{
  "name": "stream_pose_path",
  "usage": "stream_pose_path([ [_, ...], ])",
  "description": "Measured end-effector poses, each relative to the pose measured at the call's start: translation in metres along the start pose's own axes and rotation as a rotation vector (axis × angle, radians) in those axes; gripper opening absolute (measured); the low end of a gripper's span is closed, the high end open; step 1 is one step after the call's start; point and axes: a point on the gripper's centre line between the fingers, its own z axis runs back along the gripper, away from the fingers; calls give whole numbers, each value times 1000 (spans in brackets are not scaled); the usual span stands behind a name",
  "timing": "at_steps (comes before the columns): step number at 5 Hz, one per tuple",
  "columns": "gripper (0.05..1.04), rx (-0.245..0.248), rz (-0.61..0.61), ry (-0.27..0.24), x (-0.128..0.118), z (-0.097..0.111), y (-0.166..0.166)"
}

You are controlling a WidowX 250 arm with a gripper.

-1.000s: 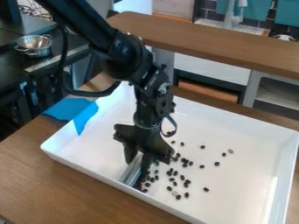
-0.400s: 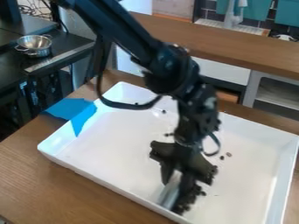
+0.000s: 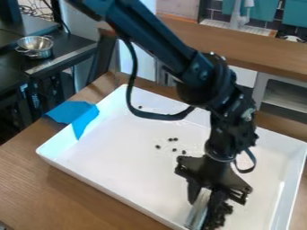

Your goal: Sweep into pile

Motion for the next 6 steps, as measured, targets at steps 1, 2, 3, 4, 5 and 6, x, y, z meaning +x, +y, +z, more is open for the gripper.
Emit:
stream_pose_path([
  [1, 360, -14, -11, -11, 4, 0, -20],
  [2, 360, -24, -18, -17, 7, 0, -32],
  [3, 360, -38, -20, -1, 8, 1, -45],
  [4, 360, -57, -38, 10, 6, 3, -48],
  [5, 360, -79, -40, 26, 7, 16, -29],
  [6, 360, -125, 19, -12, 24, 41, 13],
])
